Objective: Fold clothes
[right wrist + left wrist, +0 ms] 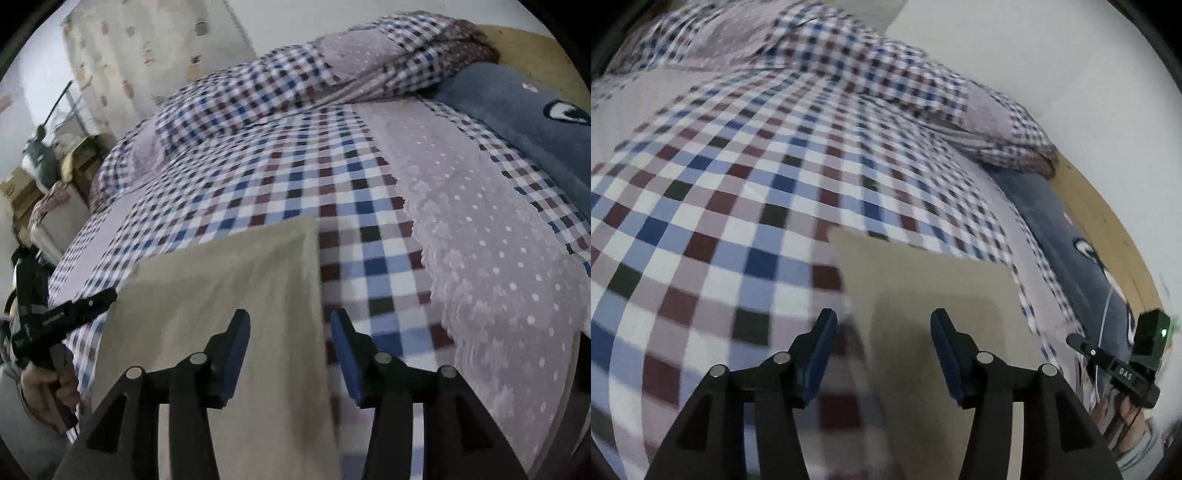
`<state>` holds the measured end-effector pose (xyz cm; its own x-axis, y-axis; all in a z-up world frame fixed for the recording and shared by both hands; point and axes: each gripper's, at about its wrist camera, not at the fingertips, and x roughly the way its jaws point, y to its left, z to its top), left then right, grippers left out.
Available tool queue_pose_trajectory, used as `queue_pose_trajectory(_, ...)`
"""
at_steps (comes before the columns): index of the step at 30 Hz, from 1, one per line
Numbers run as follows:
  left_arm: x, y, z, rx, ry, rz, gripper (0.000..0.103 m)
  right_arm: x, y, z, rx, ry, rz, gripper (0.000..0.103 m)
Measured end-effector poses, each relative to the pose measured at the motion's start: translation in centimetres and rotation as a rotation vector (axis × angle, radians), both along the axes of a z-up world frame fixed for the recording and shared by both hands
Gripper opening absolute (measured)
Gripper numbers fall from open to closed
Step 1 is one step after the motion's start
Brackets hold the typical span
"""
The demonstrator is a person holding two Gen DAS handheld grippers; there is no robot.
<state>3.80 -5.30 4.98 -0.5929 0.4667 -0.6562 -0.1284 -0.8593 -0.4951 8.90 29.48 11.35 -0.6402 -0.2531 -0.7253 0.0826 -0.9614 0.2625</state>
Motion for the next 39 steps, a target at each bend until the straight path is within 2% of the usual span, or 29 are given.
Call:
queue_pose_trajectory(5,5.6,1.5,-0.1,-0.010,-0.013,-0.014,0.057,4.5,-2.1,0.5,0.029,0.033,0.081,0.049)
queue_pose_trajectory(11,12.2,3.3,-0.6,-0.028,-0.034,-0.033,0.058,8.6,-2.0,0.0,0.004,0.041,0.075,0.049)
queue_pose_trajectory(14,15.4,4.2,-1.8,-0.066,-0.048,-0.045,0.058,10.0,-1.3,-0.8,0.016,0.021,0.098,0.049)
queue_pose_trajectory(17,18.0,5.1,-2.1,-0.109,-0.034,-0.056,0.059,11.0,-0.2,-2.7,0.083,-0.038,0.084,0.049)
queue_pose_trajectory(23,19.9,5.7,-2.2,-0.113,-0.045,-0.048,0.059,13.5,0.8,-5.2,0.158,-0.110,0.098,0.048)
queue_pose_trajectory(28,21.7,6.9,-2.4,-0.220,-0.044,-0.064,0.059,15.9,0.9,-5.2,0.179,-0.102,0.071,0.048)
queue_pose_trajectory(32,22.9,8.2,-3.2,-0.301,-0.095,-0.095,0.060,17.5,0.1,-4.4,0.221,-0.096,0.043,0.048)
queue_pose_trajectory(34,23.2,9.0,-3.4,-0.344,-0.132,-0.113,0.060,18.4,-0.4,-3.1,0.222,-0.045,0.022,0.048)
queue_pose_trajectory(35,23.2,9.2,-3.4,-0.348,-0.145,-0.118,0.060,18.8,-0.6,-2.5,0.222,-0.017,0.011,0.048)
queue_pose_trajectory(37,23.5,9.1,-3.3,-0.306,-0.149,-0.116,0.060,19.4,-1.0,-1.1,0.208,0.043,-0.005,0.048)
queue_pose_trajectory(39,24.0,8.0,-3.7,-0.218,-0.161,-0.105,0.060,19.6,-1.8,0.2,0.181,0.090,0.002,0.048)
